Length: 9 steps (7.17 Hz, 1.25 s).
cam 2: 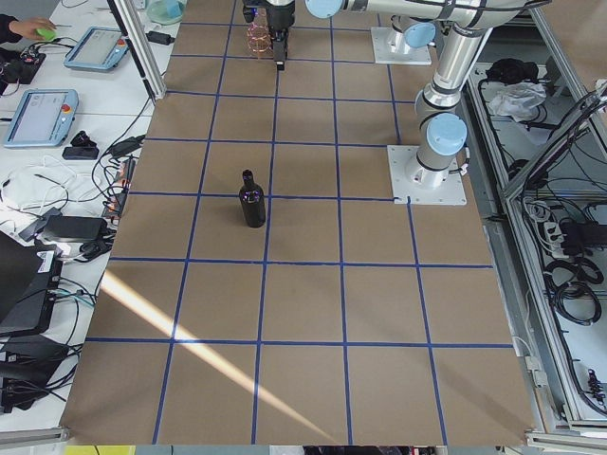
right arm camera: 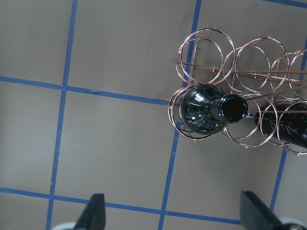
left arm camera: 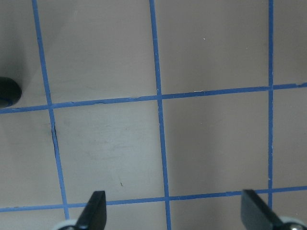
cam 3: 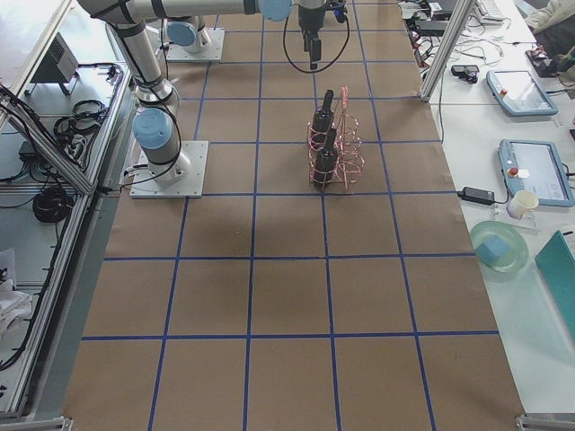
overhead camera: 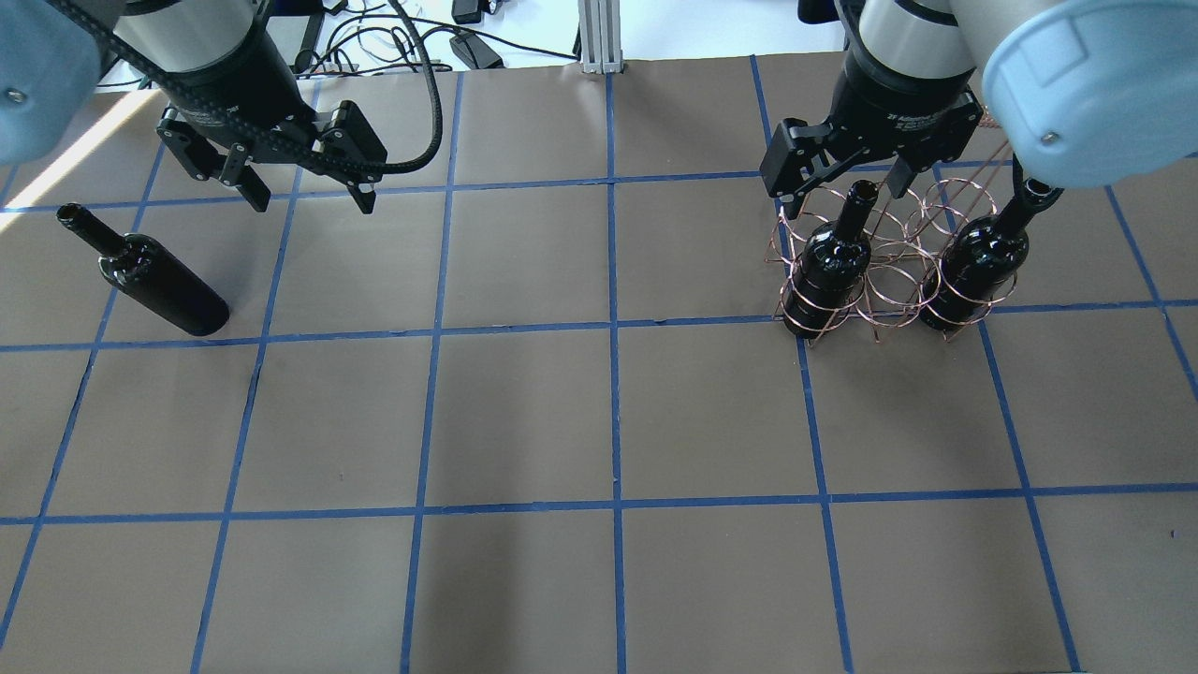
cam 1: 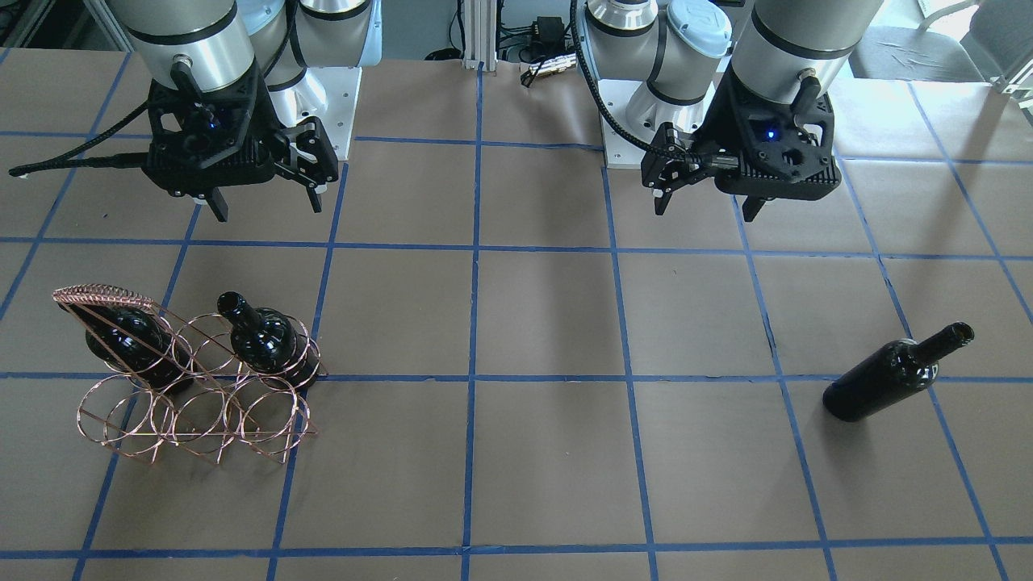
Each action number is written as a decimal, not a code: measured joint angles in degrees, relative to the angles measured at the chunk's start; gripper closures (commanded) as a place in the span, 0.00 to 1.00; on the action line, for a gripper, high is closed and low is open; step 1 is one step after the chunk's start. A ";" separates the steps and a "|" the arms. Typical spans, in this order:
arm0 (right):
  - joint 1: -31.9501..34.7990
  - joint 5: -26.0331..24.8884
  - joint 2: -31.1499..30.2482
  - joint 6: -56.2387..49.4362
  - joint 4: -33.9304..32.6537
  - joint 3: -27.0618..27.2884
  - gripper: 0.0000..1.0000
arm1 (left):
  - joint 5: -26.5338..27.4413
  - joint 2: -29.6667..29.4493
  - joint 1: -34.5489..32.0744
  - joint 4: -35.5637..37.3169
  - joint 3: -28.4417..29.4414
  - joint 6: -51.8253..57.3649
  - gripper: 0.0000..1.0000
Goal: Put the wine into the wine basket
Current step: 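Reach the left gripper down to the neck of the lying dark bottle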
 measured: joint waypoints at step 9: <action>-0.22 -0.10 -0.03 2.62 -0.17 0.02 0.00 | 2.85 -4.47 22.51 1.26 -0.46 14.29 0.00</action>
